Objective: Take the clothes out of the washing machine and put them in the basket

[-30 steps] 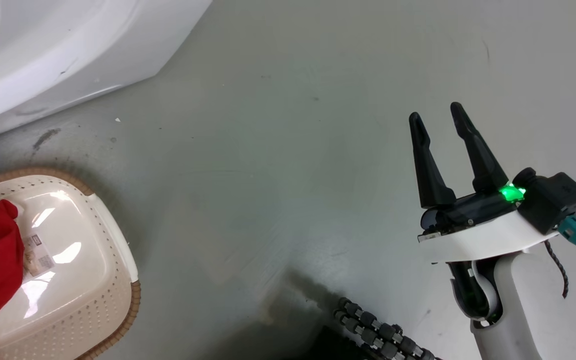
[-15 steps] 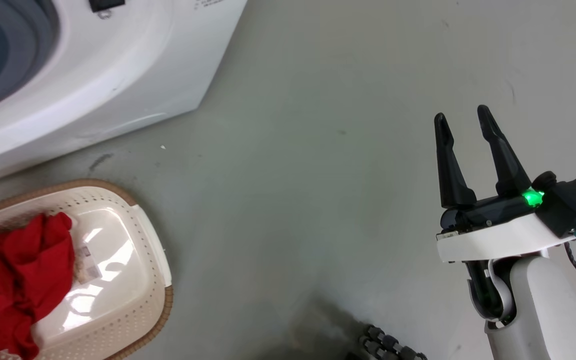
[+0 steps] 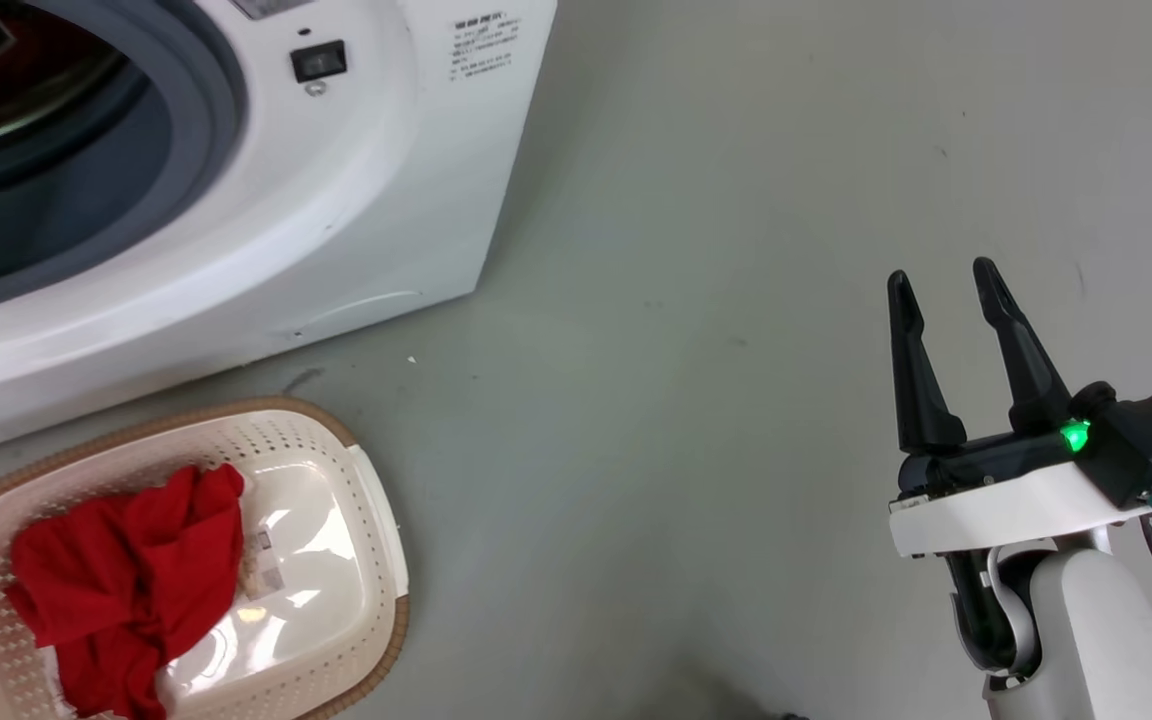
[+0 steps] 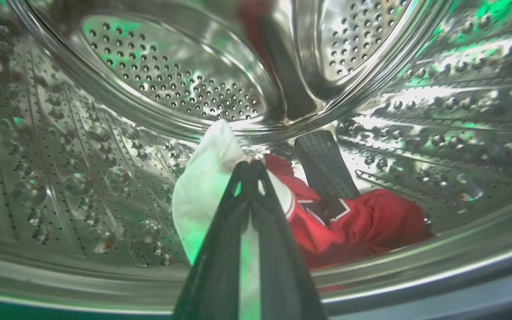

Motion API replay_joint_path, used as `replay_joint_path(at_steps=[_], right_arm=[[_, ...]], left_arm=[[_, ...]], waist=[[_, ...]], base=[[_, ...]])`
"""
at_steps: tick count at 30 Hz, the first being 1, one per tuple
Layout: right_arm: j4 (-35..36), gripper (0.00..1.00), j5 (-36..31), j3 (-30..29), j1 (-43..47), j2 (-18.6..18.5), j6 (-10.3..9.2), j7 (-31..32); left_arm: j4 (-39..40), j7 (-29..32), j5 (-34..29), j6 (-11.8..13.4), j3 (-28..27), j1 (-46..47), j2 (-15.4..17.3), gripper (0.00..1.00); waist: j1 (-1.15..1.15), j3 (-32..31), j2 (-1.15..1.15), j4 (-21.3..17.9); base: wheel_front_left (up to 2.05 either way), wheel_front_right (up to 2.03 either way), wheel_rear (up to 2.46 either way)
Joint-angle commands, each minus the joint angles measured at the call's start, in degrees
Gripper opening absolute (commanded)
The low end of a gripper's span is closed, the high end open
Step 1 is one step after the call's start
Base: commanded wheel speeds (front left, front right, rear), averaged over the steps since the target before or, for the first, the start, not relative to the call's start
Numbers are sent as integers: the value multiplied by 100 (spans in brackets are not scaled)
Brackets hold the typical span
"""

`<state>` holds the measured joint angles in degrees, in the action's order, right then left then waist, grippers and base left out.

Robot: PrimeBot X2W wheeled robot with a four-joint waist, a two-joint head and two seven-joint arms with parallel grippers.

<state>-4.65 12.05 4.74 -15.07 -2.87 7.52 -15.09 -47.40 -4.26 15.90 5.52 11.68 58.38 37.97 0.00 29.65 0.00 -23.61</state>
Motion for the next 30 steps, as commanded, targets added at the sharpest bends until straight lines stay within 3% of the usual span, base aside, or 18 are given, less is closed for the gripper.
replay_joint_path(at_steps=[1,14,21,30], right_arm=[[-10,100,-29,-36,65,-1,-5,-10],[40,100,-179,-201,360,-1,-5,103],[260,100,-354,-326,642,0,-5,337],[563,100,-519,-386,859,-1,-5,588]], left_arm=[[-101,-162,32,-18,35,-114,-103,0],[-89,-861,239,218,57,-866,-743,0],[853,-923,389,438,71,-1523,-1068,0],[2201,-702,420,713,130,-2220,-1112,0]], waist=[[0,-188,0,110],[0,-781,0,319],[0,-1292,0,625],[0,-1618,0,930]], base=[[0,0,0],[0,0,0],[0,0,0],[0,0,0]])
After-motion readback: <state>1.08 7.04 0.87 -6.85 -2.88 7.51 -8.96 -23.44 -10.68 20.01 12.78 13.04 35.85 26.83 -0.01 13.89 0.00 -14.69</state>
